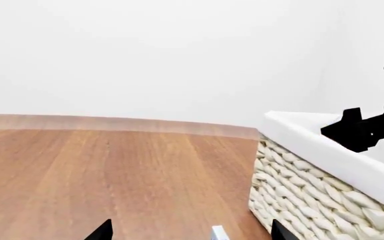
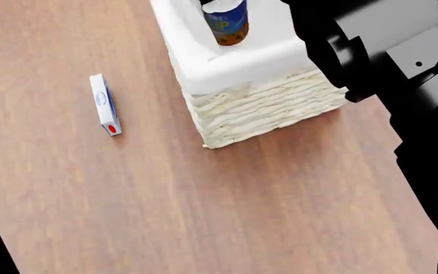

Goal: Pick up the alphabet soup and the cream cheese box, and put them in the basket.

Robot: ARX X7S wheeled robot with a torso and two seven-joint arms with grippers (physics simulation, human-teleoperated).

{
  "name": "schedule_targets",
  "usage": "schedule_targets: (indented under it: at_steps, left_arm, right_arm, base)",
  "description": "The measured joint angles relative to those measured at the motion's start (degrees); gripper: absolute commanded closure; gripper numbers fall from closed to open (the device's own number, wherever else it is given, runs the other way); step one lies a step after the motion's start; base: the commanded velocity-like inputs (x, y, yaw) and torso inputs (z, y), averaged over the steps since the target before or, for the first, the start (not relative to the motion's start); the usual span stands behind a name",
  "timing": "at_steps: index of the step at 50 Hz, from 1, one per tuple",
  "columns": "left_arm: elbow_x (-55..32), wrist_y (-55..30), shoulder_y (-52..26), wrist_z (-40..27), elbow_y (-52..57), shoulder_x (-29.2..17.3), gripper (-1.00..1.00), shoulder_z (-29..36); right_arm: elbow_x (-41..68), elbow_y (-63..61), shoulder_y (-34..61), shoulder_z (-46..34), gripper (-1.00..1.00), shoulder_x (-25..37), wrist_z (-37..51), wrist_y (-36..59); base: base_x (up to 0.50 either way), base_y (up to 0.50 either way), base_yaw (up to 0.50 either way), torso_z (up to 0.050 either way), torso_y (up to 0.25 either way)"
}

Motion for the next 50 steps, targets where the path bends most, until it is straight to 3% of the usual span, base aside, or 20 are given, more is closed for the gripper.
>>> schedule_targets:
  at_steps: [10,18,39,50]
  left_arm:
    - [0.1,0.0,0.0,-0.1,0.0,-0.1,-1.00,0.2]
    - [0.0,0.2,-0.1,0.0,-0.4,0.0,-1.00,0.3]
    - [-0.3,0.3,-1.4,0.8,-2.2,0.4,-1.00,1.7]
    - [0.1,-0.1,-2.2,1.1,-2.6,0.6,-1.00,2.6]
  right_arm:
    - [-0.9,-0.4,-0.1,0.3,-1.00,0.3,0.5,-0.3]
    - [-0.8,-9.2,0.4,1.3,-1.00,4.8,6.0,-0.3]
    - [4.6,-55.6,-0.7,6.4,-1.00,28.0,28.4,-0.5]
    - [-2.4,-76.1,-11.8,6.3,-1.00,40.2,39.0,-10.5]
  base:
    - [0.00,0.00,0.00,0.000,0.000]
    - [0.00,0.00,0.00,0.000,0.000]
    - [0.00,0.00,0.00,0.000,0.000]
    - [0.00,0.00,0.00,0.000,0.000]
